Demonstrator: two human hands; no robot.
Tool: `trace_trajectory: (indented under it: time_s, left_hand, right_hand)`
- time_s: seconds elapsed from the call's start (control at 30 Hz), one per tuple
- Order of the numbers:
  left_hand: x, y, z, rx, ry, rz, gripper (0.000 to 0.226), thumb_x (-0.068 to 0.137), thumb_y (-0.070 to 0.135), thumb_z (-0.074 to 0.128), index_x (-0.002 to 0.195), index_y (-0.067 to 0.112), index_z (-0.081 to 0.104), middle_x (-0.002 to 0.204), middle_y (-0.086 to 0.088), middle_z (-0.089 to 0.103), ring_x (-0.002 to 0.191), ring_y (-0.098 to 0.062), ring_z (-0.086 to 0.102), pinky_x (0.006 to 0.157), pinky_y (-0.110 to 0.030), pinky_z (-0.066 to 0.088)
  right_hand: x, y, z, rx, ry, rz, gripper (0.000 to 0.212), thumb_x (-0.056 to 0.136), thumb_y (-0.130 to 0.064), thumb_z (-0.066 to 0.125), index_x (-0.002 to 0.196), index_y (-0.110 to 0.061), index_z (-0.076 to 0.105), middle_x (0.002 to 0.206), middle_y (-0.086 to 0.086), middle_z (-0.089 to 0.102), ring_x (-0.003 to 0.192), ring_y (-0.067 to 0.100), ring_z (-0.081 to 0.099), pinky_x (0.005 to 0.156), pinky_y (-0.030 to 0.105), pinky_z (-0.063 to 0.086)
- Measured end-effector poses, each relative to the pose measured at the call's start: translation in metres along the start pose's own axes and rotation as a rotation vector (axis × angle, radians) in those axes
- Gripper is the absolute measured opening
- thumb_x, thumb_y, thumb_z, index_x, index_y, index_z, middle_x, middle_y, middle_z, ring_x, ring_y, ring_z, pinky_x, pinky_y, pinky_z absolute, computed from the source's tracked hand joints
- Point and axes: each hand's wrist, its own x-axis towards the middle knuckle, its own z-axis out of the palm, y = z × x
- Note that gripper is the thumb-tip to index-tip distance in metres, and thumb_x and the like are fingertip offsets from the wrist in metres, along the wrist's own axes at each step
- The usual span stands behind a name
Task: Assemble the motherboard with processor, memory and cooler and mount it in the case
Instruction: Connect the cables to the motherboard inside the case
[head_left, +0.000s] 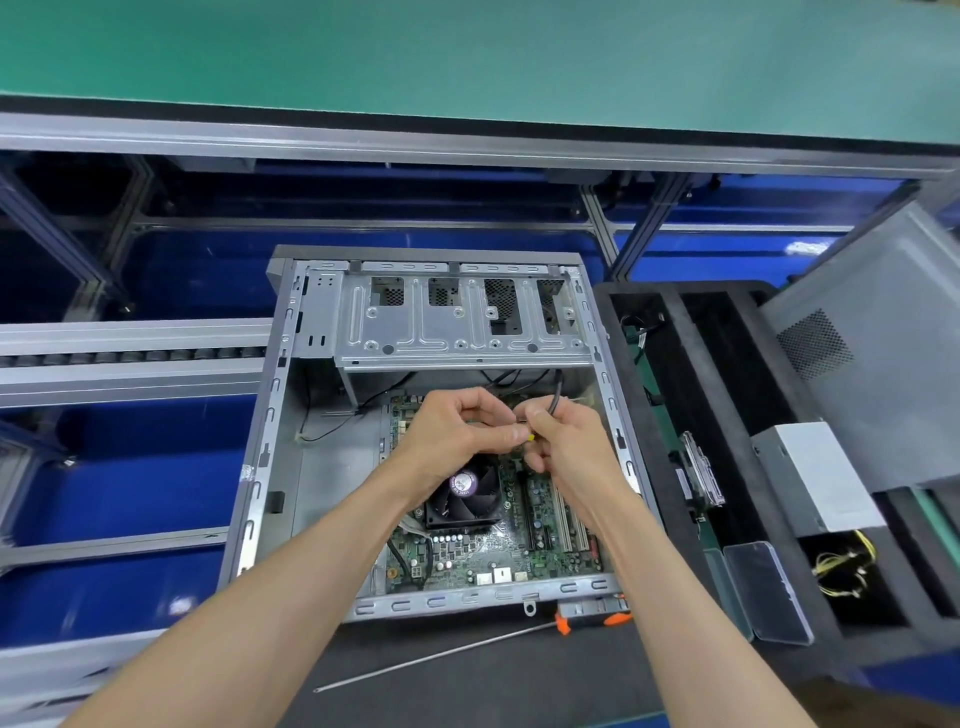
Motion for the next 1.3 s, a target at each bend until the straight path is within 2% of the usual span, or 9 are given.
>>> trace_trajectory:
  time_s: [0.1, 0.17, 0.27, 0.43, 0.53, 0.67, 0.83, 1.03, 1.3]
  left_hand:
    - [0.005, -0.001, 0.001, 0.221, 0.005, -0.038, 0.018, 0.070, 0.021, 0.091, 0.078, 0.018, 0.075, 0.080, -0.004, 0.077, 0.081, -0.019, 0.075, 0.077, -0.027, 0.059]
    - [0.009, 0.002, 0.003, 0.414, -0.051, -0.029, 0.018, 0.072, 0.016, 0.089, 0.078, 0.023, 0.073, 0.079, 0.004, 0.076, 0.078, -0.011, 0.074, 0.078, -0.027, 0.059]
    - [0.014, 0.007, 0.010, 0.719, -0.129, 0.104, 0.019, 0.077, 0.008, 0.080, 0.086, 0.023, 0.072, 0.077, 0.010, 0.075, 0.074, 0.001, 0.070, 0.078, -0.024, 0.059]
    - [0.025, 0.005, 0.016, 1.079, -0.178, 0.215, 0.025, 0.094, 0.014, 0.064, 0.118, 0.017, 0.069, 0.112, -0.001, 0.066, 0.104, -0.019, 0.058, 0.088, -0.032, 0.046]
    - [0.033, 0.004, 0.014, 1.059, -0.178, 0.176, 0.021, 0.095, 0.013, 0.063, 0.114, 0.016, 0.071, 0.110, -0.001, 0.063, 0.104, -0.022, 0.055, 0.084, -0.030, 0.041]
    - [0.041, 0.007, 0.014, 1.024, -0.181, 0.186, 0.013, 0.088, 0.020, 0.074, 0.101, 0.017, 0.075, 0.094, 0.007, 0.060, 0.090, -0.014, 0.053, 0.077, -0.025, 0.034]
    - [0.047, 0.011, 0.018, 0.960, -0.241, 0.117, 0.005, 0.086, 0.014, 0.075, 0.083, 0.018, 0.073, 0.086, 0.004, 0.072, 0.077, -0.012, 0.063, 0.069, -0.027, 0.047]
    - [0.057, 0.017, 0.024, 0.917, -0.348, 0.038, 0.026, 0.086, 0.011, 0.071, 0.070, 0.030, 0.061, 0.092, 0.004, 0.076, 0.087, -0.013, 0.069, 0.083, -0.037, 0.057]
    - [0.072, 0.004, 0.040, 0.899, -0.290, 0.021, 0.022, 0.084, 0.018, 0.075, 0.071, 0.025, 0.059, 0.075, 0.006, 0.069, 0.073, -0.013, 0.061, 0.073, -0.030, 0.050]
  right_hand:
    - [-0.005, 0.003, -0.001, -0.306, 0.059, -0.040, 0.023, 0.105, -0.023, 0.048, 0.096, -0.008, 0.063, 0.057, 0.006, 0.058, 0.048, 0.014, 0.048, 0.058, 0.031, 0.042]
    - [-0.007, 0.003, 0.000, -0.467, 0.096, -0.062, 0.024, 0.104, -0.027, 0.047, 0.096, -0.011, 0.063, 0.055, 0.002, 0.061, 0.046, 0.009, 0.053, 0.053, 0.023, 0.044]
    - [-0.013, 0.002, 0.003, -0.672, 0.121, -0.097, 0.015, 0.100, -0.018, 0.049, 0.097, -0.009, 0.060, 0.073, 0.009, 0.068, 0.062, 0.011, 0.065, 0.057, 0.020, 0.050]
    - [-0.032, 0.001, 0.016, -1.081, 0.028, 0.022, 0.005, 0.087, -0.013, 0.044, 0.087, -0.009, 0.047, 0.105, 0.019, 0.054, 0.086, 0.038, 0.058, 0.075, 0.041, 0.051]
    - [-0.034, 0.004, 0.025, -1.214, -0.199, 0.151, 0.024, 0.089, -0.015, 0.041, 0.110, -0.007, 0.050, 0.116, 0.021, 0.047, 0.099, 0.042, 0.059, 0.081, 0.040, 0.052]
    - [-0.031, 0.008, 0.032, -1.420, -0.149, 0.068, 0.032, 0.094, -0.024, 0.044, 0.120, -0.009, 0.055, 0.127, 0.017, 0.053, 0.112, 0.040, 0.053, 0.078, 0.041, 0.039]
    - [-0.040, 0.016, 0.039, -1.525, -0.073, -0.153, 0.035, 0.092, -0.034, 0.054, 0.118, -0.011, 0.058, 0.119, 0.013, 0.059, 0.110, 0.037, 0.056, 0.076, 0.041, 0.037]
    - [-0.041, 0.015, 0.032, -1.478, -0.284, 0.055, 0.039, 0.086, -0.031, 0.050, 0.119, -0.011, 0.056, 0.123, 0.013, 0.059, 0.112, 0.037, 0.056, 0.079, 0.041, 0.038]
    - [-0.041, 0.011, 0.031, -1.417, -0.332, 0.115, 0.023, 0.085, -0.029, 0.050, 0.103, -0.015, 0.052, 0.116, 0.011, 0.062, 0.106, 0.035, 0.058, 0.076, 0.039, 0.039]
